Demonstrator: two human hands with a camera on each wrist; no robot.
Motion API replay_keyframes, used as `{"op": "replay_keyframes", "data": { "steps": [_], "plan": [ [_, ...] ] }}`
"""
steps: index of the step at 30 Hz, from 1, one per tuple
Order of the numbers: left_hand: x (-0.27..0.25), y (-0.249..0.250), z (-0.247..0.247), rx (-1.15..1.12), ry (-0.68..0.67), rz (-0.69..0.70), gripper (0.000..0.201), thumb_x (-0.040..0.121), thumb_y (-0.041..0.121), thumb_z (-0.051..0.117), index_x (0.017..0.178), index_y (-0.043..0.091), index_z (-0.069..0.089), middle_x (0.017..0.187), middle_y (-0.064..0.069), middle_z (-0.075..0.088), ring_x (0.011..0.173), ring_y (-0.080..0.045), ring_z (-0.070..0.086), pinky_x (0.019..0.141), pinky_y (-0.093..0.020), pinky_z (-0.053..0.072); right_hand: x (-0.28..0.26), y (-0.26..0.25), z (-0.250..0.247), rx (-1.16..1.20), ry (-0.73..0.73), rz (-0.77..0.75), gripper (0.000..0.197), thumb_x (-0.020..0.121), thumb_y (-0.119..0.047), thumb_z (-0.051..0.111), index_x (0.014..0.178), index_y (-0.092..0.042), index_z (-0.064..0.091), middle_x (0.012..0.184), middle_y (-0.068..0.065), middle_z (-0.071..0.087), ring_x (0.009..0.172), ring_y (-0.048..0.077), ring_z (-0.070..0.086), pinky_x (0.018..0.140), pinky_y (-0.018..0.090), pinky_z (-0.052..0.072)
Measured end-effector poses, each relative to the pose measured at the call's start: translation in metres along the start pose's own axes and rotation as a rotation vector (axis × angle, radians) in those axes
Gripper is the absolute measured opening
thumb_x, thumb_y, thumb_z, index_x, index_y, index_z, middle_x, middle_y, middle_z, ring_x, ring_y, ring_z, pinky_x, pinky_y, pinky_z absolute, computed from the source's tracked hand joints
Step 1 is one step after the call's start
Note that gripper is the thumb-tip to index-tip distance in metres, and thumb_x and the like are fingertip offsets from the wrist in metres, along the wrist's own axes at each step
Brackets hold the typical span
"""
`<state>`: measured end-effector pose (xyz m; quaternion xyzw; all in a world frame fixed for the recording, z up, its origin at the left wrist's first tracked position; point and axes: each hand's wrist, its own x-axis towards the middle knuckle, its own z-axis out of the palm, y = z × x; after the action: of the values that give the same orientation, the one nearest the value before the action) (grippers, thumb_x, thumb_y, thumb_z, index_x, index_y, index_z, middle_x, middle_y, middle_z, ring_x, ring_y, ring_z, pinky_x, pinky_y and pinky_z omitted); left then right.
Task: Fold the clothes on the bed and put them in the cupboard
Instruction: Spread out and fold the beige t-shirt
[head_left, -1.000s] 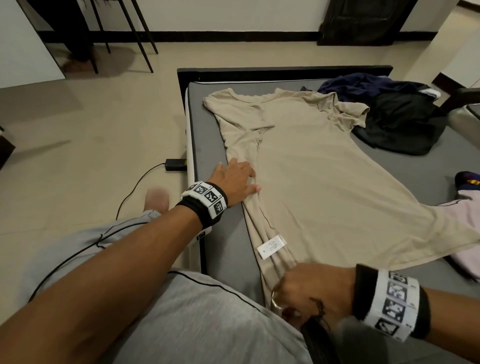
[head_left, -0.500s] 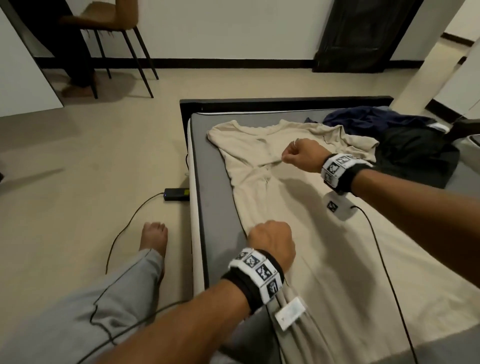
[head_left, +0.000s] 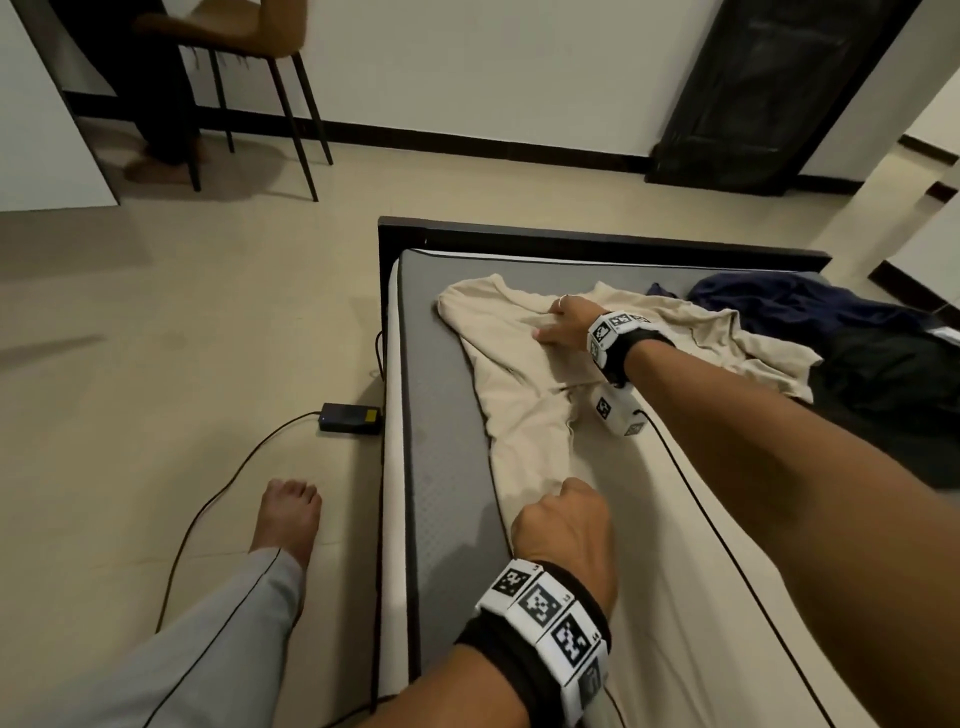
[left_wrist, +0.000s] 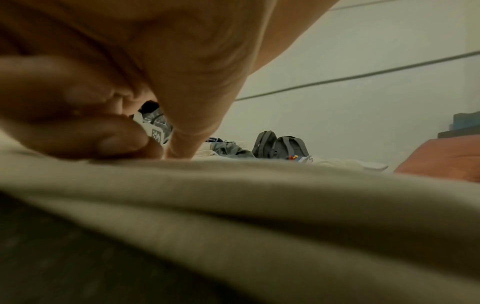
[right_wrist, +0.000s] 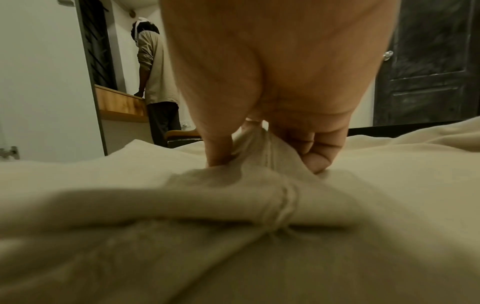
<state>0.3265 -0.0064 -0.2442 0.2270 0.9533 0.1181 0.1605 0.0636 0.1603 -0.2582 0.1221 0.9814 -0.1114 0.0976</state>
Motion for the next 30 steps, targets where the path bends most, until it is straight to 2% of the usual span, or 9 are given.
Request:
{"op": "replay_keyframes", "data": {
  "steps": [2, 3, 7, 10, 13, 18, 22, 25, 30],
  "plan": [
    [0.003, 0.001, -0.005, 0.015, -0.023, 0.017, 0.026, 0.095, 0.010, 0.056, 0.120, 0.004, 0.050, 0.072, -0.006, 0.025, 0.105, -0.031, 0.064, 0.081, -0.044, 0.054, -0.001, -0.002, -0.003, 0.006, 0.032, 0.000, 0.058, 0.090, -0.043, 0.067, 0.137, -0.011, 0.056, 0.136, 0.012, 0.060, 0.120, 0.032, 0.057, 0.092, 0.031, 0.043],
    [0.004, 0.002, -0.007, 0.021, -0.023, 0.015, 0.027, 0.094, 0.009, 0.058, 0.120, 0.004, 0.050, 0.071, -0.006, 0.025, 0.105, -0.031, 0.063, 0.081, -0.045, 0.055, 0.000, 0.000, -0.005, 0.048, 0.079, 0.005, 0.053, 0.090, -0.038, 0.066, 0.134, -0.009, 0.058, 0.130, 0.013, 0.064, 0.111, 0.031, 0.060, 0.085, 0.029, 0.044],
    [0.010, 0.001, -0.007, 0.027, 0.019, -0.057, 0.035, 0.092, 0.014, 0.064, 0.120, 0.006, 0.044, 0.107, -0.008, 0.061, 0.100, -0.028, 0.067, 0.079, -0.042, 0.055, -0.001, 0.009, -0.008, 0.181, 0.213, 0.094, 0.041, 0.089, -0.029, 0.058, 0.122, -0.007, 0.062, 0.117, 0.015, 0.067, 0.098, 0.031, 0.062, 0.076, 0.030, 0.044],
    [0.014, -0.003, -0.009, 0.034, 0.056, -0.086, 0.031, 0.094, 0.013, 0.060, 0.119, 0.006, 0.044, 0.113, -0.009, 0.063, 0.097, -0.027, 0.068, 0.076, -0.040, 0.056, -0.003, 0.019, -0.006, 0.169, 0.188, 0.131, 0.034, 0.088, -0.034, 0.061, 0.107, -0.007, 0.065, 0.104, 0.012, 0.068, 0.090, 0.030, 0.063, 0.072, 0.031, 0.046],
    [0.014, -0.009, -0.011, 0.077, 0.044, -0.037, 0.025, 0.095, 0.010, 0.057, 0.119, 0.006, 0.051, 0.118, -0.010, 0.061, 0.106, -0.027, 0.064, 0.077, -0.039, 0.055, -0.005, 0.026, -0.009, 0.224, 0.256, 0.142, 0.028, 0.091, -0.029, 0.061, 0.107, -0.006, 0.062, 0.096, 0.010, 0.061, 0.087, 0.029, 0.057, 0.072, 0.030, 0.040],
    [0.011, -0.014, -0.015, 0.030, 0.100, -0.010, 0.021, 0.094, 0.008, 0.054, 0.115, 0.008, 0.054, 0.115, -0.010, 0.064, 0.105, -0.026, 0.063, 0.074, -0.034, 0.048, -0.008, 0.039, -0.006, 0.333, 0.226, 0.116, 0.032, 0.095, -0.036, 0.063, 0.114, -0.011, 0.061, 0.105, 0.007, 0.067, 0.095, 0.025, 0.063, 0.074, 0.028, 0.040],
    [0.008, -0.016, -0.019, -0.030, 0.144, -0.024, 0.020, 0.094, 0.008, 0.050, 0.113, 0.009, 0.054, 0.112, -0.009, 0.065, 0.102, -0.026, 0.064, 0.069, -0.032, 0.042, -0.020, 0.042, -0.011, 0.306, 0.148, 0.191, 0.076, 0.088, -0.064, 0.058, 0.140, -0.009, 0.048, 0.130, 0.014, 0.062, 0.111, 0.034, 0.063, 0.089, 0.038, 0.051],
    [0.006, -0.019, -0.021, -0.064, 0.172, -0.020, 0.017, 0.095, 0.012, 0.048, 0.111, 0.011, 0.054, 0.112, -0.008, 0.064, 0.102, -0.027, 0.064, 0.070, -0.033, 0.042, -0.034, 0.046, -0.021, 0.248, -0.061, 0.271, 0.072, 0.069, -0.072, 0.074, 0.099, -0.008, 0.072, 0.088, 0.009, 0.074, 0.074, 0.026, 0.068, 0.073, 0.034, 0.057],
    [0.008, -0.017, -0.022, -0.108, 0.199, -0.007, 0.013, 0.098, 0.018, 0.045, 0.108, 0.013, 0.053, 0.111, -0.009, 0.063, 0.101, -0.029, 0.063, 0.069, -0.033, 0.038, -0.051, 0.059, -0.022, 0.274, -0.239, 0.274, 0.040, 0.076, -0.045, 0.083, 0.062, -0.010, 0.068, 0.061, 0.005, 0.058, 0.058, 0.021, 0.052, 0.057, 0.024, 0.045]
  ]
}}
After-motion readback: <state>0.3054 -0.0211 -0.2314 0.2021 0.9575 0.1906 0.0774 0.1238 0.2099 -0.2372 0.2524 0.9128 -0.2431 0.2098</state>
